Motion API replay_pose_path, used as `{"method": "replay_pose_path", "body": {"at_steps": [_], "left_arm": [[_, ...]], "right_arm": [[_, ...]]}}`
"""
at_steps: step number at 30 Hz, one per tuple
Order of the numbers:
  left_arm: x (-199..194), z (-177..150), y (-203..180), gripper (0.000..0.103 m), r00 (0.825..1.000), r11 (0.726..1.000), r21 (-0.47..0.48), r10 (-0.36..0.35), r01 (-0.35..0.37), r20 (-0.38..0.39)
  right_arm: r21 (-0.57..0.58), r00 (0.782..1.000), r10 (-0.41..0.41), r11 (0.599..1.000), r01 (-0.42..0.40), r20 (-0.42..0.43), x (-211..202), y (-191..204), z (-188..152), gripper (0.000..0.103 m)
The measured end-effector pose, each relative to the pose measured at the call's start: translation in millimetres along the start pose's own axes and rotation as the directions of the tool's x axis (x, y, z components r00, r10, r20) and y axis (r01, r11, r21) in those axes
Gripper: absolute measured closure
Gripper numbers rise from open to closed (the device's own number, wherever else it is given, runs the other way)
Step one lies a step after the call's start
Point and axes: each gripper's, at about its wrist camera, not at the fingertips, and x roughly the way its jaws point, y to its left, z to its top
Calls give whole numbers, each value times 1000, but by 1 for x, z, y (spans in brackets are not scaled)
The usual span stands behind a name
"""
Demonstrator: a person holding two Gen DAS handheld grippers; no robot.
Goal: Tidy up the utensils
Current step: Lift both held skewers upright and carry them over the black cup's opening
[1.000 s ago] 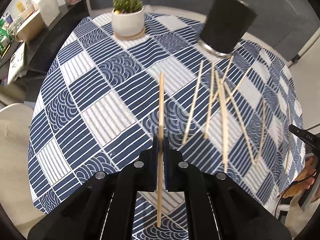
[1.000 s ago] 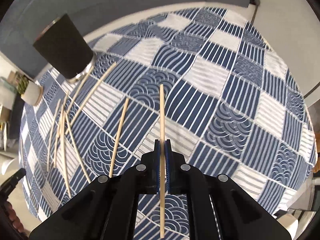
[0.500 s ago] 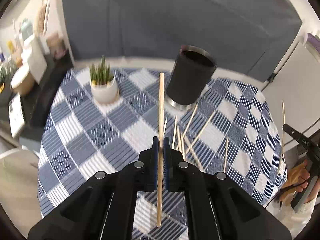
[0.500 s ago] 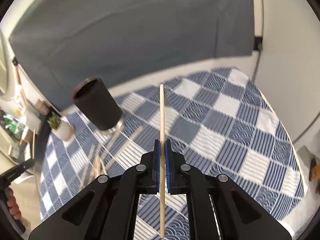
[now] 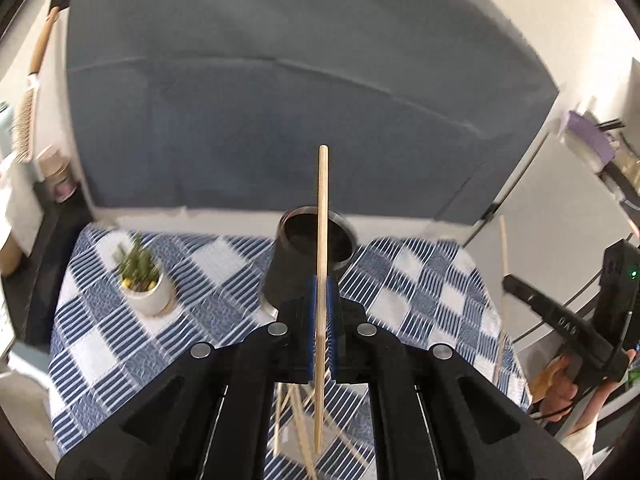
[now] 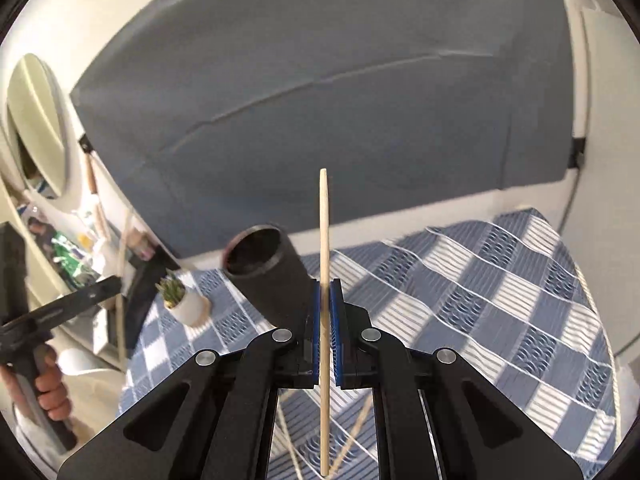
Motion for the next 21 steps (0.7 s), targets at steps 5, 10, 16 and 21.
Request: {"method": "replay_pose_path", "body": {"at_steps": [5, 10, 16, 21], "left_arm": [[9, 25, -5, 98, 992, 995, 21, -97, 96, 77], [20, 48, -7, 98, 981, 991, 50, -130, 124, 141], [37, 73, -3, 98, 967, 984, 71, -175, 164, 187], [52, 85, 2, 98, 952, 975, 110, -214, 194, 219]], "right_arm": [[35, 984, 154, 987, -158, 91, -2, 7, 26, 98], [-30, 960, 212, 977, -210, 184, 3, 20, 53, 98], [-82, 947, 244, 969, -232, 211, 35, 36, 79, 98], [-104, 929, 297, 954, -281, 219, 66, 43, 99, 98]]}}
